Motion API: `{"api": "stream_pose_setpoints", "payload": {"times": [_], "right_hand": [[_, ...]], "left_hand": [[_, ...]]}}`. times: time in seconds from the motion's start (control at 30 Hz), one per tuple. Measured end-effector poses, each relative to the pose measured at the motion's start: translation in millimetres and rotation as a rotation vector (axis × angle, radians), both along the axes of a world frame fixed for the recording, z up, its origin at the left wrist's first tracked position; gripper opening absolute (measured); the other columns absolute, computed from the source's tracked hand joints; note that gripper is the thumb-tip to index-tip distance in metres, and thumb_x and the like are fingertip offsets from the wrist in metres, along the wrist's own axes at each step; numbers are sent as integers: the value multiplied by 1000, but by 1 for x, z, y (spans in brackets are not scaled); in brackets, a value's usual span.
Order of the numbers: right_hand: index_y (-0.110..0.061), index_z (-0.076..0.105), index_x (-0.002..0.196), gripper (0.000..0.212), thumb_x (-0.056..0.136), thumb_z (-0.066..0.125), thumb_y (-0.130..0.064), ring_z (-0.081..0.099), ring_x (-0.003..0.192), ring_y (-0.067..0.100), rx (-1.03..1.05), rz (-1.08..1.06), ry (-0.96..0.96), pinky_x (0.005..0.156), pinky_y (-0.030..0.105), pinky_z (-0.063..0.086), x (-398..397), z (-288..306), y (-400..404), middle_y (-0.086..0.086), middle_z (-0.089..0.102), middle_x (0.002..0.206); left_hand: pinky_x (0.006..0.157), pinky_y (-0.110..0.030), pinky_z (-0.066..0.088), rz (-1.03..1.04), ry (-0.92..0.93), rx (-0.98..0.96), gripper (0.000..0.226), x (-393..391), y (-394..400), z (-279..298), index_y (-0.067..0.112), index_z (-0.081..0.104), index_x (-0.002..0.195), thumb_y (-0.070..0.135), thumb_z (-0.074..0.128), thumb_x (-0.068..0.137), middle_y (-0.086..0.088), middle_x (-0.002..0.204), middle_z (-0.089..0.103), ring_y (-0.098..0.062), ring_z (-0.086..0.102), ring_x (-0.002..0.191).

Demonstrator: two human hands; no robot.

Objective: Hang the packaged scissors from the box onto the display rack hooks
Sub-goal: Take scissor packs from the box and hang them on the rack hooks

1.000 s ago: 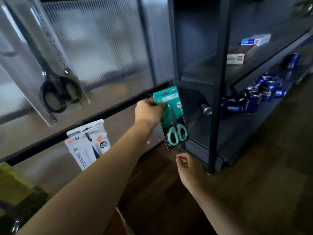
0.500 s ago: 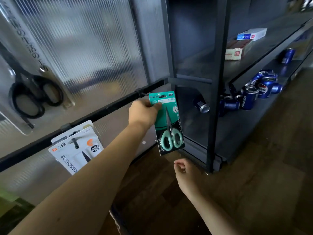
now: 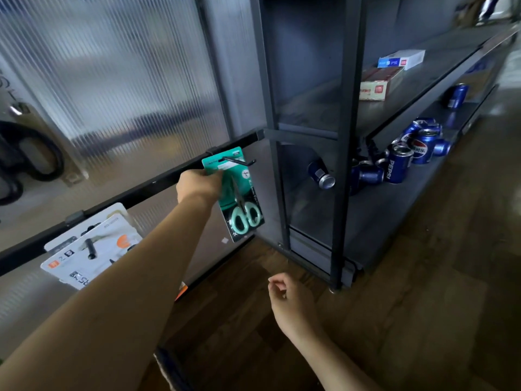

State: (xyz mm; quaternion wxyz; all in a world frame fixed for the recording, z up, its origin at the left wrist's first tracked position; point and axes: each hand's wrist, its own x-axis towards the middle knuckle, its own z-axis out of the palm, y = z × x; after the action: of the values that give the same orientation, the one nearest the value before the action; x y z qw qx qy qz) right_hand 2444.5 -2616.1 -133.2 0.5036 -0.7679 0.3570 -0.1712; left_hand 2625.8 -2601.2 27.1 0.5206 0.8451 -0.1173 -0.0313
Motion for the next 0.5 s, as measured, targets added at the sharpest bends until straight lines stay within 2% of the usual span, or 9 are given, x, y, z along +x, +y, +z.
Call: {"api": "stream_pose_setpoints", "payload": {"times": [0.1,0.3,0.4,0.5], "right_hand": [[-22,55,119,23,99,46,-25,52,96,-1,-9,7,-15,62,5,41,1,5,2,-7,58,121],[-19,56,120,24,99,46,-25,57,105,4,-80,13,-17,63,4,39,3,18,13,-4,60,120],[-18,56,121,25,99,45,-24,57,102,4,-128,18,-34,61,4,38,1,29,21,-3,61,119],[-16,57,119,25,99,45,-24,54,91,-1,-176,47,-72,60,6,38,-4,38,38,-3,62,115]], "left_hand": [[90,-40,53,14,-24,32,22,3,4,-6,8,72,98,24,63,86,-15,101,69,-31,65,96],[88,-38,53,-45,-54,114,18,-18,31,-31,10,70,96,24,61,90,-10,100,69,-26,66,91],[82,-31,52,-147,-147,179,16,-46,55,-38,12,67,97,25,58,92,-6,94,68,-20,64,86],[74,-28,50,-292,-303,239,17,-82,91,-48,15,63,103,27,55,93,4,89,62,-14,60,80]]}}
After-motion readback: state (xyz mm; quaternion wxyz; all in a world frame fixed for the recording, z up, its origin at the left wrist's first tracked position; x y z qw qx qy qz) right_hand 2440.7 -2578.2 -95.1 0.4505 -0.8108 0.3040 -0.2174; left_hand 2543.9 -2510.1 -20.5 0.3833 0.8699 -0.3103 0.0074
